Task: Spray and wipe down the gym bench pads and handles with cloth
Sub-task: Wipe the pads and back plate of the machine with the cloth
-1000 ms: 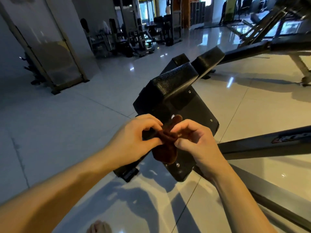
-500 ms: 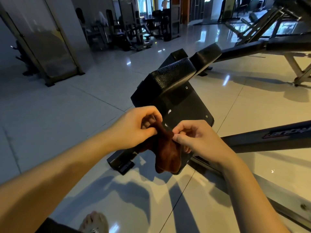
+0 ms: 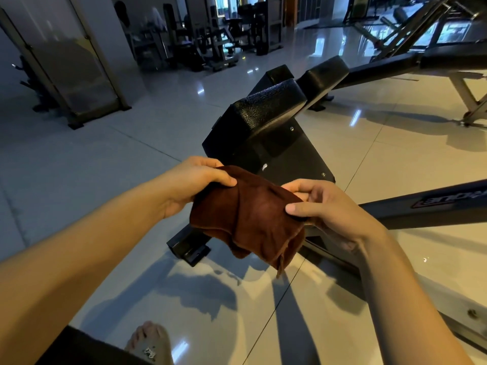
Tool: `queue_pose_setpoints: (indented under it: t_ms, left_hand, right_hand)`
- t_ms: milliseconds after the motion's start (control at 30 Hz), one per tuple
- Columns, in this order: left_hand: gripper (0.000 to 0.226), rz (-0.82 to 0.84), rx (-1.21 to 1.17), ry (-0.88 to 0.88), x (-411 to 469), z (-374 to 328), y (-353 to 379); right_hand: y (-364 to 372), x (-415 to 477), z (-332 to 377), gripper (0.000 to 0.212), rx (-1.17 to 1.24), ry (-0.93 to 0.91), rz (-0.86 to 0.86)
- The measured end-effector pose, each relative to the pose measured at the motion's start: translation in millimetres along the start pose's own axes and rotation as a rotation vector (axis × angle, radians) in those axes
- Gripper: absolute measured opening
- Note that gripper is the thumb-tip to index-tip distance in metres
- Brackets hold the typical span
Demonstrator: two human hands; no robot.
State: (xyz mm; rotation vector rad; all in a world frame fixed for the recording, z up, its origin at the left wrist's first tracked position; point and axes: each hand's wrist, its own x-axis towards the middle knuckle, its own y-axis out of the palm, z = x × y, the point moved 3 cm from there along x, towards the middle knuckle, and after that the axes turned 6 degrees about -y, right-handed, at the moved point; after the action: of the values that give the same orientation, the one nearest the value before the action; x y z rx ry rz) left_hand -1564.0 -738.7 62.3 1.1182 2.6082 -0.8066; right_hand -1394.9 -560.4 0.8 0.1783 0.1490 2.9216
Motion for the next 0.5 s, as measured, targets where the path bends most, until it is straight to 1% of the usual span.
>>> queue_pose_setpoints:
  t_ms: [67, 133, 200, 300, 367, 400, 433, 467, 500]
  left_hand:
    - [0.012, -0.057, 0.020, -0.025, 6, 6, 0]
    - [0.020, -0.078, 0.015, -0.054, 9, 12, 2]
    - [0.023, -0.042, -0.050, -0.081, 8, 14, 2]
    - [0.027, 0.040, -0.090, -0.049, 2, 10, 2]
    - [0.025, 0.022, -0.061, -0.015, -2, 7, 9]
    - [0.024, -0.008, -0.047, -0.003, -3, 8, 13]
    - [0.025, -0.041, -0.042, 0.005, -2, 9, 18]
    - [0.025, -0.066, -0.048, 0.010, -2, 10, 23]
    - [0.026, -0.081, -0.065, 0.014, -1, 12, 27]
  right_hand:
    - [-1, 2, -1, 0.037, 0.131, 0.002, -0.067]
    - [0, 5, 0, 0.033, 0.168, 0.011, -0.141]
    - [-4, 6, 1, 0.025, 0.033, 0.042, -0.221]
    - [-15, 7, -6, 0.015, -0.382, 0.112, -0.381]
    - [-13, 8, -12, 0.013, -0.643, 0.102, -0.489]
    - [-7, 8, -11, 0.012, -0.712, 0.053, -0.536]
    - [2, 9, -7, 0.010, -0.725, -0.019, -0.542]
    - [12, 11, -4, 0.010, -0.676, -0.096, -0.489]
    - [25, 14, -1, 0.010, -0.589, -0.152, -0.389]
